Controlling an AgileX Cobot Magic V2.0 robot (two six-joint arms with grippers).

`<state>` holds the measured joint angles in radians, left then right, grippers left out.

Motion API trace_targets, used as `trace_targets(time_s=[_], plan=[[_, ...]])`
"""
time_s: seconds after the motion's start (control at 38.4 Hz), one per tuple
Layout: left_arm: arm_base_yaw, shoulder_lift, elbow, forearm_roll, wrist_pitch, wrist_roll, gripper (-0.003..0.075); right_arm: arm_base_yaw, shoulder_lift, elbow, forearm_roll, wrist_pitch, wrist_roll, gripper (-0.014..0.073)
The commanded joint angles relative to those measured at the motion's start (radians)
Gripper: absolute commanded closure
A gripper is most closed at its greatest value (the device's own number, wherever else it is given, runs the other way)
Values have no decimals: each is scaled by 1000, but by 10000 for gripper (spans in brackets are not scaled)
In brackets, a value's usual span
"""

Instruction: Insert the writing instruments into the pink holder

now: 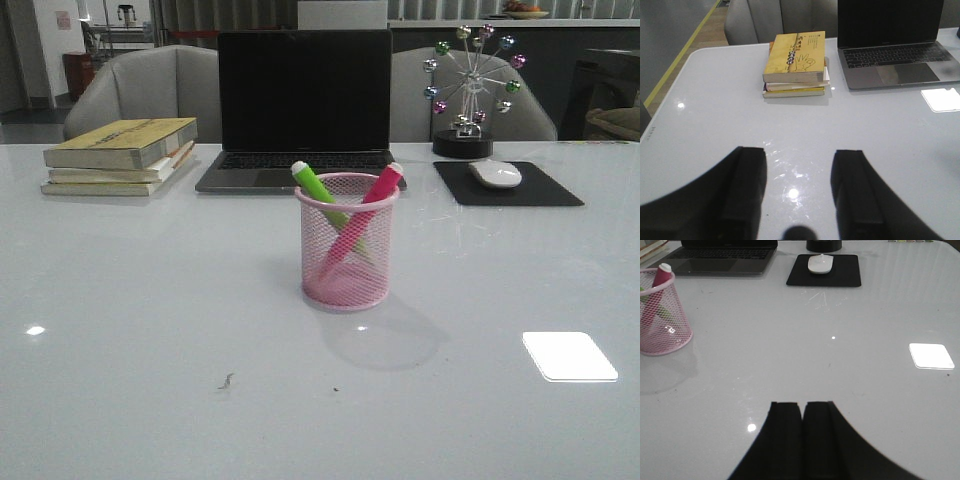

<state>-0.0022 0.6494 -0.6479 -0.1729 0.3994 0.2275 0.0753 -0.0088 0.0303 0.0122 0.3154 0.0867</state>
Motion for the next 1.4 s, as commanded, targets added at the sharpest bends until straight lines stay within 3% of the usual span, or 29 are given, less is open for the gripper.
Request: trace_targets(time_s=[0.0,0.13,0.36,0.55,1.07,1.38], plan=[[0,-25,-29,-5,-94,-13,479,-1,-20,1,-12,-79,0,564],[0,-75,-27,-5,-104,-13,632,-1,-20,1,-12,-79,0,564],[0,-221,80,73,-275,-174,622,-1,-20,1,-12,-79,0,564],[0,-368,211,73,-399,-179,622,-1,-20,1,-12,-79,0,564],[0,-675,517,98,-439,-179,623,-1,-20,1,-12,-79,0,564],[0,-678,628,98,-459,-179,623,-1,-20,1,-12,-80,0,564]])
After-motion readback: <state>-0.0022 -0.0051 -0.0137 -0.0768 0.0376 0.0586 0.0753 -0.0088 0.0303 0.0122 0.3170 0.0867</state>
